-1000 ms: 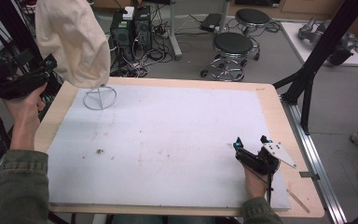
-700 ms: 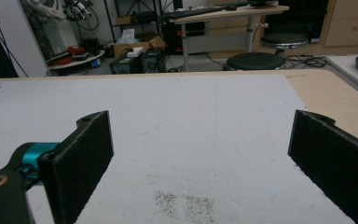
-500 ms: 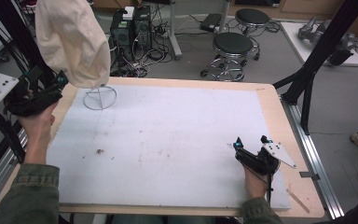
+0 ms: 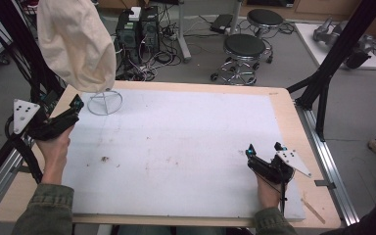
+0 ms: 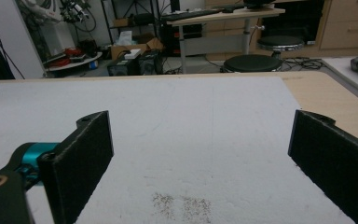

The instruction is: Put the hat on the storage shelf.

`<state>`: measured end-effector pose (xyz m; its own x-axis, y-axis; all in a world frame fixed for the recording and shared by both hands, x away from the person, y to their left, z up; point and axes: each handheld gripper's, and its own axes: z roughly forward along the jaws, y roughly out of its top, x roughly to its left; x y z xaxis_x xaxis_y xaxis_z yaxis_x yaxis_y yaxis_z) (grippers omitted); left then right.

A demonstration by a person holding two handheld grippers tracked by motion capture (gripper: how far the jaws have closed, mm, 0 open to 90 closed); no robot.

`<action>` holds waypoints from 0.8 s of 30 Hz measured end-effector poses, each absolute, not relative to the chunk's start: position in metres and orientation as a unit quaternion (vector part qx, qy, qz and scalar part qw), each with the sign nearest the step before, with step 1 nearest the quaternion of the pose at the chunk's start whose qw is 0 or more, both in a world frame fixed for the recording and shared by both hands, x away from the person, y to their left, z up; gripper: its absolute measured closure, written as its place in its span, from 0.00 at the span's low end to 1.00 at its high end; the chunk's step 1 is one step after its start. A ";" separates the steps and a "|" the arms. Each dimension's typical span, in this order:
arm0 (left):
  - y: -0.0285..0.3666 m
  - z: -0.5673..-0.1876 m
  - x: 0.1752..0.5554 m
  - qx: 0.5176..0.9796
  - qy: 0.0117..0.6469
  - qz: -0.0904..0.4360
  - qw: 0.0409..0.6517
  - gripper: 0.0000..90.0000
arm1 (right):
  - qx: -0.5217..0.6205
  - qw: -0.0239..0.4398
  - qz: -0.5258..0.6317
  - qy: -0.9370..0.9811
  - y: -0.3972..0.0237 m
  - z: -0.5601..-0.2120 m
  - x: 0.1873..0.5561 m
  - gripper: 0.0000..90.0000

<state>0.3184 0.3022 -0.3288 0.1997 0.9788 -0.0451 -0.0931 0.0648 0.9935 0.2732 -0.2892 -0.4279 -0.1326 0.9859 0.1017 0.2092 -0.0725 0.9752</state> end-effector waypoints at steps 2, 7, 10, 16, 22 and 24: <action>0.302 -0.333 0.316 0.506 0.438 0.459 0.585 0.23 | 0.534 0.386 0.501 0.561 -0.289 -0.428 0.273 0.06; 0.300 -0.345 0.311 0.507 0.443 0.464 0.576 0.23 | 0.534 0.388 0.501 0.560 -0.289 -0.427 0.272 0.06; 0.299 -0.353 0.309 0.507 0.446 0.464 0.573 0.23 | 0.534 0.389 0.502 0.559 -0.289 -0.427 0.271 0.06; 0.297 -0.372 0.305 0.508 0.459 0.462 0.564 0.23 | 0.534 0.393 0.501 0.556 -0.289 -0.427 0.271 0.06; 0.294 -0.393 0.300 0.508 0.471 0.458 0.557 0.23 | 0.533 0.392 0.501 0.558 -0.289 -0.426 0.270 0.06; 0.295 -0.399 0.299 0.508 0.477 0.457 0.553 0.23 | 0.532 0.394 0.501 0.557 -0.289 -0.426 0.270 0.06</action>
